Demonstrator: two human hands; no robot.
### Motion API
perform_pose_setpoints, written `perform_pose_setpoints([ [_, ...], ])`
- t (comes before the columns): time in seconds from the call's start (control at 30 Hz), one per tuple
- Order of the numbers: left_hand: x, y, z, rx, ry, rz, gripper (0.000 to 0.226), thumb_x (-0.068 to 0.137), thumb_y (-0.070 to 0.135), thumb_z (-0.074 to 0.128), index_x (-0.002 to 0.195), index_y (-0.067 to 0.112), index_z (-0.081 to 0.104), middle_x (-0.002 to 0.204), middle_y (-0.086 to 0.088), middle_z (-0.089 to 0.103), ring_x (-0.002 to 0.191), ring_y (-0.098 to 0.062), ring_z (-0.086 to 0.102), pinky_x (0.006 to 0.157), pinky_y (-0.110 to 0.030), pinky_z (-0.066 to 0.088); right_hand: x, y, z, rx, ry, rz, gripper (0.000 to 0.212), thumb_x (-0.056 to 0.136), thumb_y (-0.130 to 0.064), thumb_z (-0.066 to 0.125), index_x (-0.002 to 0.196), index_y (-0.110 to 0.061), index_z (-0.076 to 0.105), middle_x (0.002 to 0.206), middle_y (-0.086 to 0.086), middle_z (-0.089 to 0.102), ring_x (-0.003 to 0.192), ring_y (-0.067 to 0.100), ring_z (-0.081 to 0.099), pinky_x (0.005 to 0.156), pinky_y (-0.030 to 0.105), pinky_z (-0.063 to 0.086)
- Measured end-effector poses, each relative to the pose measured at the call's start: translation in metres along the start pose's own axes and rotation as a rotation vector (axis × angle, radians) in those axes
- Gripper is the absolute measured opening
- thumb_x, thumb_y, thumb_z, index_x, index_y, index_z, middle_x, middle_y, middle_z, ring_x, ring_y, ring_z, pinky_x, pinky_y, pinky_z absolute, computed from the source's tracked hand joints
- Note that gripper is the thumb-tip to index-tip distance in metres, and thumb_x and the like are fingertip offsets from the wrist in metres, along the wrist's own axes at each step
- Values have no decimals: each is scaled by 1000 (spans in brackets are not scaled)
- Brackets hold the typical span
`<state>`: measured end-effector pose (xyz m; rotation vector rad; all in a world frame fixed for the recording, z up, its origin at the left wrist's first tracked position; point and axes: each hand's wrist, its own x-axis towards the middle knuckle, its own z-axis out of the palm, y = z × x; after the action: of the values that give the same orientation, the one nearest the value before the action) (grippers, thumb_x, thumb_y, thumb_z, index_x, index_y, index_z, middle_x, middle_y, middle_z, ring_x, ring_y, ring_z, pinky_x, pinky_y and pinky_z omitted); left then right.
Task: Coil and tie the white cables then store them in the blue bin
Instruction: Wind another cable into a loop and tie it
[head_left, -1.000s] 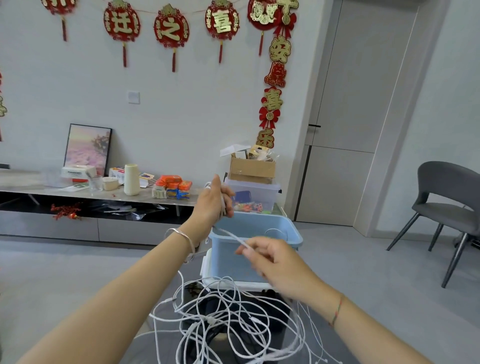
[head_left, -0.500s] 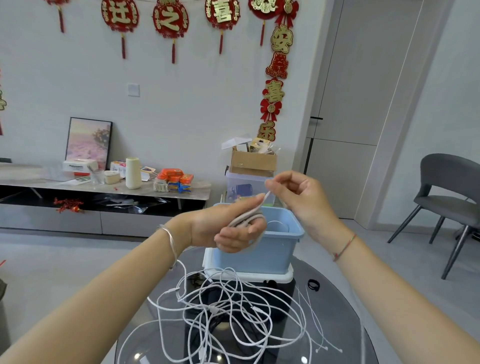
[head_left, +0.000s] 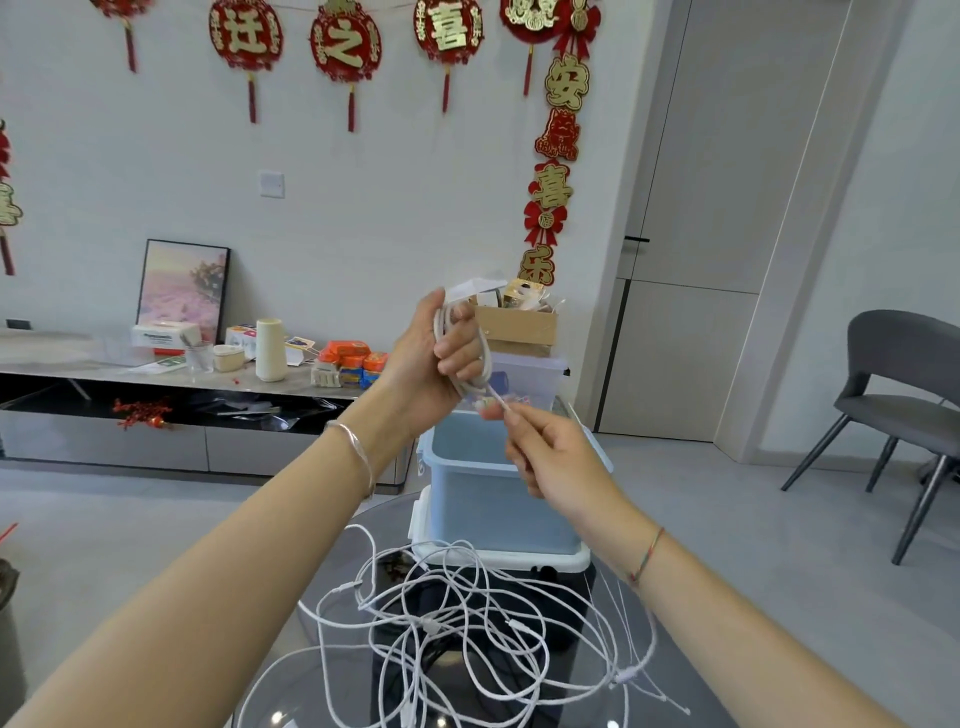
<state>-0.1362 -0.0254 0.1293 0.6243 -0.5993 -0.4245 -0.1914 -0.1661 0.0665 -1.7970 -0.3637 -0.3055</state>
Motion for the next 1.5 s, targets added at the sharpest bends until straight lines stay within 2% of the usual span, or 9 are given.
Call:
perform_pose_setpoints([
  [0.23,26,5,-8,402,573,317,50,104,38,18,72,14,49,33,8,35,28,-7,34,41,-22,33,-11,-1,-5,-291,-136,-69,26,99,-16,44,119,-14,60,56,-10,43,48,0,40,54,12,34],
  [0.33,27,0,-13,665,655,336,51,104,37,19,73,13,51,32,6,39,29,-7,38,43,-23,32,-16,-10,-3,-447,-187,-191,23,98,-21,47,114,-19,63,58,-10,46,54,4,39,58,20,34],
  [0.47,12,-16,-10,1127,486,206,53,104,33,25,69,7,53,32,2,46,27,-5,41,32,-14,31,-12,-30,-11,-573,-49,-374,15,94,-31,56,96,-23,69,56,-2,51,49,7,39,51,23,28],
  [0.6,-11,-27,-3,1295,94,-91,45,105,25,25,74,6,53,38,2,53,35,-7,49,40,-13,38,-2,-41,-28,-432,109,-433,10,83,-27,70,75,-20,68,48,-7,46,47,7,36,50,22,31],
  [0.7,-22,-28,0,1189,-80,-269,51,104,34,19,73,8,50,39,1,44,35,-12,40,42,-18,37,3,-44,-40,-288,147,-410,15,75,-23,77,74,-12,68,52,0,51,49,8,39,50,20,35],
  [0.87,-25,-30,6,789,-226,-485,63,99,52,17,65,9,47,33,3,32,27,-8,27,34,-13,25,4,-45,-45,-63,126,-354,13,73,-12,74,71,-8,62,52,-9,56,46,0,45,49,9,40],
  [0.97,-25,-28,7,636,-308,-517,60,93,56,21,62,11,47,32,6,31,26,-5,26,33,-11,22,5,-42,-45,47,136,-276,11,82,-2,66,74,-6,59,47,-13,52,44,-3,46,45,7,38],
  [1.23,-18,-23,-1,76,-462,-459,46,96,42,37,66,12,56,35,4,47,27,-7,32,34,-17,29,13,-13,-28,185,116,-43,19,96,-24,50,91,-16,66,50,-9,46,40,3,32,40,14,26],
  [1.5,2,-19,2,53,311,126,52,101,48,22,66,16,45,35,7,28,28,-7,27,33,-16,29,-9,26,-1,-75,-88,126,28,102,-15,36,99,-15,63,57,-4,42,39,0,31,41,12,27],
])
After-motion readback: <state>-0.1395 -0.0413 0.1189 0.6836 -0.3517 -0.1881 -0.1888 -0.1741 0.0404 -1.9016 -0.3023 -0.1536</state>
